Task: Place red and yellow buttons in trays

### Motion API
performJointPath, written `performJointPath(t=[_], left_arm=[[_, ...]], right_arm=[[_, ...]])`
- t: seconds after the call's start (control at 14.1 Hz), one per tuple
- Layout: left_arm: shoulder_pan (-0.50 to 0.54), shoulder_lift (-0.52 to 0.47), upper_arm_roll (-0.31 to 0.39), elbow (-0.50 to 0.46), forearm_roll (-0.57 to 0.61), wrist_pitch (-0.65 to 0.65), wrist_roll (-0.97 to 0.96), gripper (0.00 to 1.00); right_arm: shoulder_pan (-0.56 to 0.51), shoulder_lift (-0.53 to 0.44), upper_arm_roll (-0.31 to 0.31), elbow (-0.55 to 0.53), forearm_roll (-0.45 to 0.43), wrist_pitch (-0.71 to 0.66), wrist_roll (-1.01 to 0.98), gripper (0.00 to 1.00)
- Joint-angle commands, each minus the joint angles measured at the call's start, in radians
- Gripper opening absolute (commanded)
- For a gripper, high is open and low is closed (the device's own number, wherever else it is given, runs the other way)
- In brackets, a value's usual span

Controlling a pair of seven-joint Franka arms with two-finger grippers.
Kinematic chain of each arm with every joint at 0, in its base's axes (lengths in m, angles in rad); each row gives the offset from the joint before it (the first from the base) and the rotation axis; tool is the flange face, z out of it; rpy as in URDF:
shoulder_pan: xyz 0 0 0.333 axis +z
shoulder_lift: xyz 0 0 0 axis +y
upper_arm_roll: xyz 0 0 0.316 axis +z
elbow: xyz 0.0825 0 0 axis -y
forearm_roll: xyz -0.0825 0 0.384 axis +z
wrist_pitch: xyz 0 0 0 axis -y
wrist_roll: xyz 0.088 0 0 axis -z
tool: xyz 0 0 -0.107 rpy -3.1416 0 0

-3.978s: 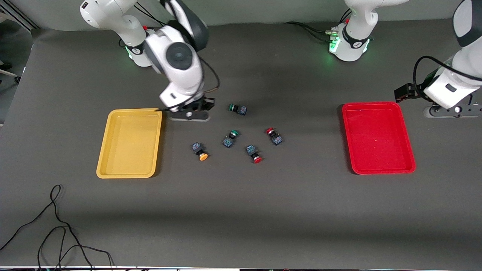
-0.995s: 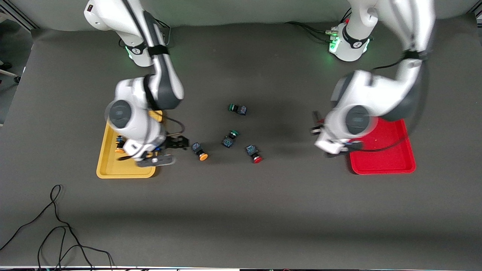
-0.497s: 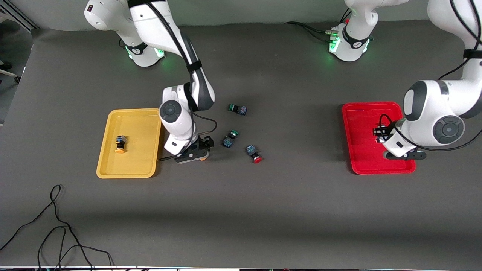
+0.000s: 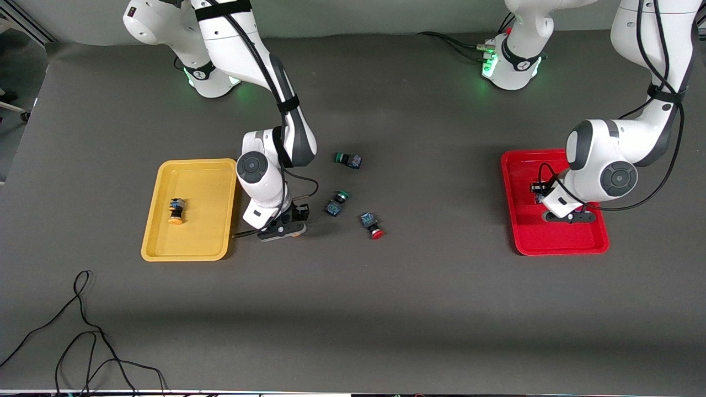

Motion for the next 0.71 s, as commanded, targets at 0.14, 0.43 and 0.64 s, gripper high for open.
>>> performJointPath(t=[0.14, 0.43, 0.64], left_arm=[[-0.089, -0.004, -0.055, 0.296, -0.045, -0.344, -0.121, 1.00], [-0.315, 0.174, -0.063, 0.577, -0.194, -0.406, -0.486, 1.00], [-0.434, 0.363, -0.063, 0.830, -0.252, -0.403, -0.803, 1.00]], right_arm=[[0.011, -0.093, -0.123, 0.097, 0.017, -0.298, 0.052, 0.08], [0.008, -0.107, -0.315, 0.266, 0.013, -0.653, 0.100, 0.08], [-0.009, -0.114, -0.439, 0.230, -0.052, -0.701, -0.047, 0.08]])
